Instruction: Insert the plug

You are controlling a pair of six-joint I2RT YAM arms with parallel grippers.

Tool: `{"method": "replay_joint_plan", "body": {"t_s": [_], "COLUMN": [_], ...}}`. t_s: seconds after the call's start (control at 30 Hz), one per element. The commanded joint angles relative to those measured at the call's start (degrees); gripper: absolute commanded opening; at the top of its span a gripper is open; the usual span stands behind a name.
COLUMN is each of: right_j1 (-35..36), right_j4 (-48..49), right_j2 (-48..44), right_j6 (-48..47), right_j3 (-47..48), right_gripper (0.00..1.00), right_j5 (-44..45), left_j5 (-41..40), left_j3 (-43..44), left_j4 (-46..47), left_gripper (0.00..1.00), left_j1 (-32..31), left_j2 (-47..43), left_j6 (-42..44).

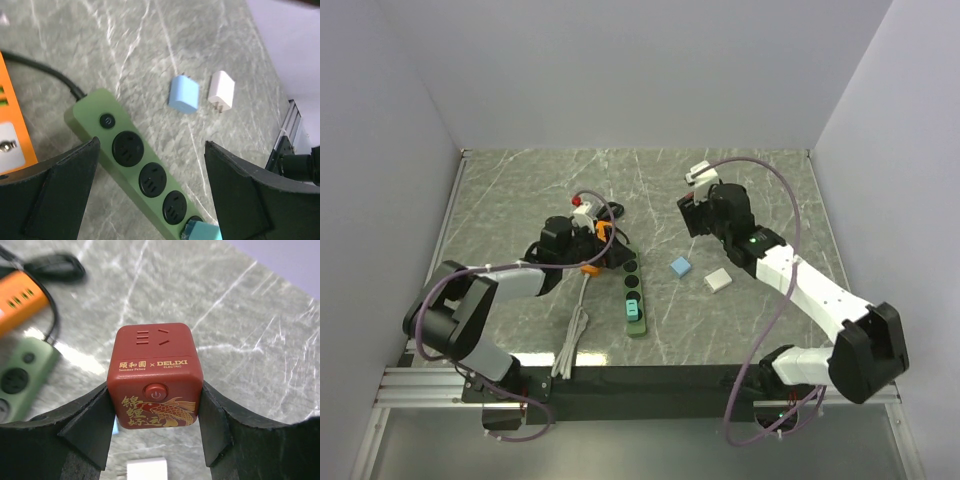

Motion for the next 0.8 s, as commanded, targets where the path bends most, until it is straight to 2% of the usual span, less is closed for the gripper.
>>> {"method": "replay_joint_plan", "body": {"t_s": [0.0, 0.2, 0.6, 0.77], "right_j1": [0.49, 0.58, 0.58, 0.58], "right_j4": [7.02, 6.76, 5.43, 3.42], "right_j2": [-4.93, -8.01, -8.10, -7.75], "right_j6": [3.72, 5.30, 6.01, 7.94], "right_j3": [-0.64, -1.27, -2.23, -2.06], "right_gripper": [0.00, 0.00, 0.00, 0.00], "right_j5": [-0.09, -2.54, -2.02, -3.34], "left_j5": [-3.98, -8.12, -3.46, -0.39], "left_j3": [0.48, -0.75, 2.76, 6.71], "left_j4": [1.13, 0.69, 6.75, 8.25], "left_gripper": [0.92, 0.92, 0.92, 0.92], "left_j1": [-1.53, -2.58, -3.38, -3.73], "left_j2": [1.92, 2.45, 13.34, 16.77], "left_j6": [-2.74, -3.54, -5.03, -5.03]}}
